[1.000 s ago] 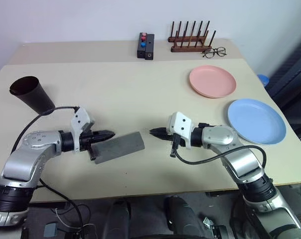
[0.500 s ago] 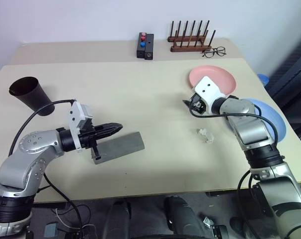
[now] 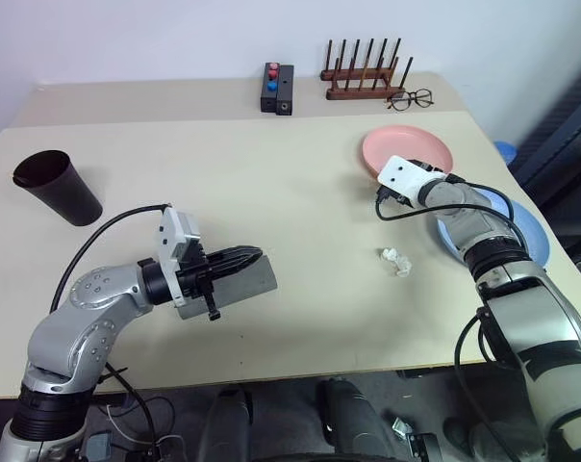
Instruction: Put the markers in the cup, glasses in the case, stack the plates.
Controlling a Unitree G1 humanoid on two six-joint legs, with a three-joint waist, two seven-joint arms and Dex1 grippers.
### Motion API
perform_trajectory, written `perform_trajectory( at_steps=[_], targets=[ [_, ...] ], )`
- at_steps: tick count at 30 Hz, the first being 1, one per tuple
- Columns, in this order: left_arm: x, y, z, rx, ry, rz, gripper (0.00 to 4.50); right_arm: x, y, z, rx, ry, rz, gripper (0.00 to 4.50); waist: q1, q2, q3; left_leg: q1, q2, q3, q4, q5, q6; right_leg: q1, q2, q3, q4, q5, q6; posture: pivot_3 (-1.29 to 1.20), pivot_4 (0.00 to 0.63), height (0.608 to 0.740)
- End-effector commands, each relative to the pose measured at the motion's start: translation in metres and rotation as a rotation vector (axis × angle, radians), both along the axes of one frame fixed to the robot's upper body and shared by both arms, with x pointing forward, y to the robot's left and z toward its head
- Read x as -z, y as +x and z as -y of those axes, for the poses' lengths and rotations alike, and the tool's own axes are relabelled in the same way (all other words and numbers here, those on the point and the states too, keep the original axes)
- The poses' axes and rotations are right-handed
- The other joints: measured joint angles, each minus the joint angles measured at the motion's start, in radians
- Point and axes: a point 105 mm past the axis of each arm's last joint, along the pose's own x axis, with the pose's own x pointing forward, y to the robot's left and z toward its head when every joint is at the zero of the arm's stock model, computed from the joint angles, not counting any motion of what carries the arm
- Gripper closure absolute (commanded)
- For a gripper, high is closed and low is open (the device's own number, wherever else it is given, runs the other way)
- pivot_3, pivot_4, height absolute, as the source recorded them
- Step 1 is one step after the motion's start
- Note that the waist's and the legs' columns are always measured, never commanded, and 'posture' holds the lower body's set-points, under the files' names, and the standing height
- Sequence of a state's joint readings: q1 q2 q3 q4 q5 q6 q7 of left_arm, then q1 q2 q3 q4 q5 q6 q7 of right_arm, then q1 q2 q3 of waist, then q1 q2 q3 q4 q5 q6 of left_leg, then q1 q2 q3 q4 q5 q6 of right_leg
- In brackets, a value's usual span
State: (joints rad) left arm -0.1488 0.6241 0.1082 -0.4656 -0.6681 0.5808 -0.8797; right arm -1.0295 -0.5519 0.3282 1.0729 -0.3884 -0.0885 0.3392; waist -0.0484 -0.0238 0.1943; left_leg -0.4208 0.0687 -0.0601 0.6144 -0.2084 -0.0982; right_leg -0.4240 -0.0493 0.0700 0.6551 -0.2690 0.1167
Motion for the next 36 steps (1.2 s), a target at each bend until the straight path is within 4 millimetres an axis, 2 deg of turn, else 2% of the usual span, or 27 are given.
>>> perform_trajectory(
  at_steps=[1, 5, 6, 8, 12, 18, 20, 24, 27, 29, 30, 31, 36],
  targets=[
    [-0.009, -0.008, 0.003, 0.018, -0.018, 0.039, 4.5, -0.008, 0.004, -0.002, 0.001, 0.033, 0.012, 1.75, -0.001, 0.0, 0.0, 0.0, 0.0, 0.0, 0.0, 0.0, 0.0, 0.0, 0.0, 0.0, 0.0, 0.0, 0.0, 0.0, 0.15, 0.74],
    [-0.008, -0.008, 0.0, 0.008, -0.015, 0.038, 4.5, -0.003, 0.004, 0.004, 0.026, 0.024, 0.005, 1.75, -0.005, 0.0, 0.0, 0.001, 0.0, 0.0, 0.0, 0.0, 0.0, 0.001, 0.0, 0.0, 0.0, 0.0, 0.0, 0.0, 0.15, 0.74],
    [-0.007, -0.008, -0.002, 0.006, -0.011, 0.036, 4.5, -0.001, 0.003, 0.005, 0.03, 0.012, 0.007, 1.98, -0.005, 0.0, 0.0, 0.001, 0.0, 0.0, 0.0, 0.0, 0.0, 0.001, 0.0, 0.0, 0.0, 0.0, 0.0, 0.0, 0.15, 0.74],
    [-0.006, -0.008, -0.003, 0.004, -0.007, 0.035, 4.5, 0.001, 0.003, 0.007, 0.034, 0.006, 0.011, 2.61, -0.006, 0.001, 0.0, 0.001, 0.0, 0.0, 0.0, 0.0, 0.0, 0.002, 0.0, 0.0, 0.0, 0.0, 0.0, 0.0, 0.15, 0.74],
    [-0.007, -0.009, -0.006, -0.009, -0.009, 0.046, 4.5, 0.003, 0.001, 0.01, 0.046, 0.015, 0.027, 4.43, -0.011, 0.002, 0.001, 0.001, 0.0, 0.0, 0.0, 0.0, 0.0, 0.001, 0.0, 0.0, 0.0, 0.0, 0.0, 0.0, 0.15, 0.74],
    [-0.005, -0.008, -0.015, -0.045, -0.008, 0.064, 4.5, -0.003, -0.002, 0.007, 0.002, -0.026, 0.106, 4.43, -0.021, 0.002, 0.001, 0.001, 0.0, 0.0, 0.0, 0.0, 0.0, 0.002, 0.0, 0.0, 0.0, 0.0, 0.0, 0.0, 0.15, 0.74],
    [-0.004, -0.007, -0.016, -0.054, 0.0, 0.076, 4.5, -0.01, -0.004, 0.002, -0.031, -0.045, 0.148, 4.43, -0.021, 0.002, 0.001, 0.001, 0.0, 0.0, 0.0, 0.0, 0.0, 0.002, 0.0, 0.0, 0.0, 0.0, 0.0, 0.0, 0.15, 0.74],
    [-0.006, -0.002, -0.017, -0.072, -0.008, 0.105, 4.5, -0.03, -0.023, -0.007, -0.141, -0.096, 0.165, 4.43, -0.018, 0.004, 0.001, 0.001, 0.0, 0.0, 0.0, 0.0, 0.0, 0.001, 0.0, 0.0, 0.0, 0.0, 0.0, 0.0, 0.15, 0.74],
    [-0.005, 0.002, -0.016, -0.072, -0.008, 0.118, 4.5, -0.048, -0.046, 0.001, -0.164, -0.062, 0.129, 4.43, -0.013, 0.004, 0.001, 0.001, 0.0, 0.0, 0.0, 0.0, 0.0, 0.002, 0.0, 0.0, 0.0, 0.0, 0.0, 0.0, 0.15, 0.74],
    [-0.004, 0.005, -0.014, -0.062, -0.011, 0.12, 4.5, -0.056, -0.071, 0.006, -0.198, -0.009, 0.069, 4.43, 0.001, 0.004, 0.001, 0.001, 0.0, 0.0, 0.0, 0.0, 0.0, 0.002, 0.0, 0.0, 0.0, 0.0, 0.0, 0.0, 0.15, 0.74],
    [-0.002, 0.007, -0.013, -0.053, -0.012, 0.117, 4.5, -0.058, -0.088, 0.015, -0.201, -0.008, 0.024, 4.43, 0.009, 0.005, 0.001, 0.001, 0.0, 0.0, 0.0, 0.0, 0.0, 0.002, 0.0, 0.0, 0.0, 0.0, 0.0, 0.0, 0.15, 0.74],
    [-0.001, 0.009, -0.012, -0.042, -0.013, 0.114, 4.5, -0.058, -0.102, 0.024, -0.197, -0.035, -0.017, 4.43, 0.019, 0.005, 0.001, 0.001, 0.0, 0.0, 0.0, 0.0, 0.0, 0.002, 0.0, 0.0, 0.0, 0.0, 0.0, 0.0, 0.15, 0.74],
    [0.005, 0.016, -0.006, 0.0, -0.019, 0.109, 4.5, -0.049, -0.149, 0.065, -0.096, -0.081, -0.175, 4.43, 0.03, 0.006, 0.001, 0.002, 0.0, 0.001, 0.003, 0.0, 0.0, 0.004, 0.0, 0.002, -0.001, -0.002, -0.004, 0.0, 0.15, 0.74]
  ],
)
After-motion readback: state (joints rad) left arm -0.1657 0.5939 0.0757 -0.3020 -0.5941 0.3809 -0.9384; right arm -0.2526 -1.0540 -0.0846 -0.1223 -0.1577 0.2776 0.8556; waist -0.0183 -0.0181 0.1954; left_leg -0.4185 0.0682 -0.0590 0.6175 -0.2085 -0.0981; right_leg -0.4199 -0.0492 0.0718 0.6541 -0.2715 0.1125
